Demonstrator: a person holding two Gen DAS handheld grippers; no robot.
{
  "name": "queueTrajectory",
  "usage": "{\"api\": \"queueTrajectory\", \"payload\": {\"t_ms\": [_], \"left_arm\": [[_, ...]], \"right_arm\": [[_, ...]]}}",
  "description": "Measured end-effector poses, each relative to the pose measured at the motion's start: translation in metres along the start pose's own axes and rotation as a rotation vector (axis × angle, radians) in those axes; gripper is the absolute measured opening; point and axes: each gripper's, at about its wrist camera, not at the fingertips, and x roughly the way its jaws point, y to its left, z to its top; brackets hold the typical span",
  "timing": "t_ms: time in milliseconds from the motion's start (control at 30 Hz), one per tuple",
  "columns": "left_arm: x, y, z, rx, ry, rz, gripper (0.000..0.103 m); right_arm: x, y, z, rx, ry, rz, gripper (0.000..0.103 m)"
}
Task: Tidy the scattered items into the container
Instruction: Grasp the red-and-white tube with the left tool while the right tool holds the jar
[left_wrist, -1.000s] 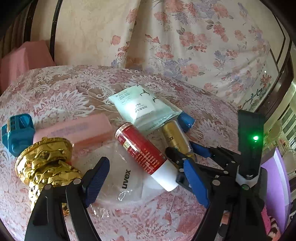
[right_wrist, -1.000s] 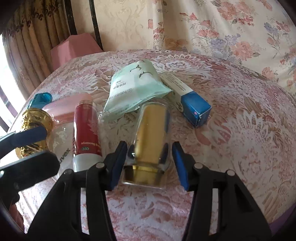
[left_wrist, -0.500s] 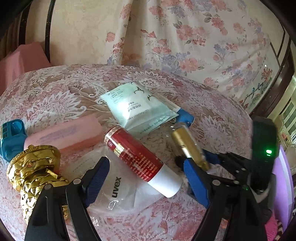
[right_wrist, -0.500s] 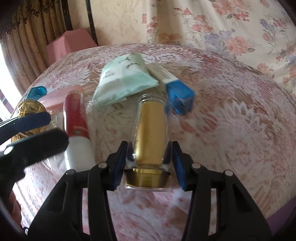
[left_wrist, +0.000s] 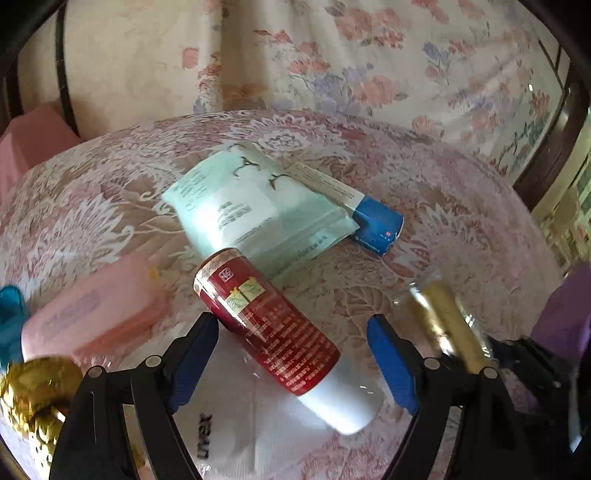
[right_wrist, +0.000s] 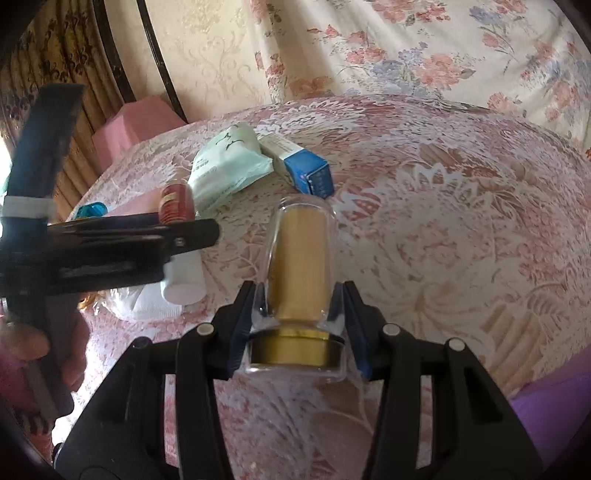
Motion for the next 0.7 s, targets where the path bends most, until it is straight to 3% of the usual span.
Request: {"api": "queueTrajectory", "payload": {"t_ms": [267,400,500,567,633,700], "left_arm": [[0.019,-0.03,0.006,0.126,0.009,0.053,0.081],[0.035,-0.024,0.015,0.091,0.074,0.074,0.081],[0.036,-0.023,0.016,0.079,0.059,0.092,0.083],[0.034,-0.022,0.015,0.07,0.051,0.095,0.079],[0.03,-0.022,0.013,0.073,0.045,0.09,0.057],[0.026,-0.023,0.01,0.086,0.049,0.074,0.053]], "right_arm": [[-0.003,-0.009,-0.002,0.041,-0.012,0.005,0.05],[-0.005,-0.013,-0.002,0.054,-0.015,-0.003,0.05],[-0.005,-0.015,-0.003,0.058,-0.016,-0.003,0.05],[-0.006,-0.016,-0.003,0.062,-0.016,0.0,0.05],[-0.006,-0.015,-0.003,0.06,-0.016,-0.002,0.05],[-0.006,-0.016,-0.003,0.061,-0.016,-0.002,0.05]]}}
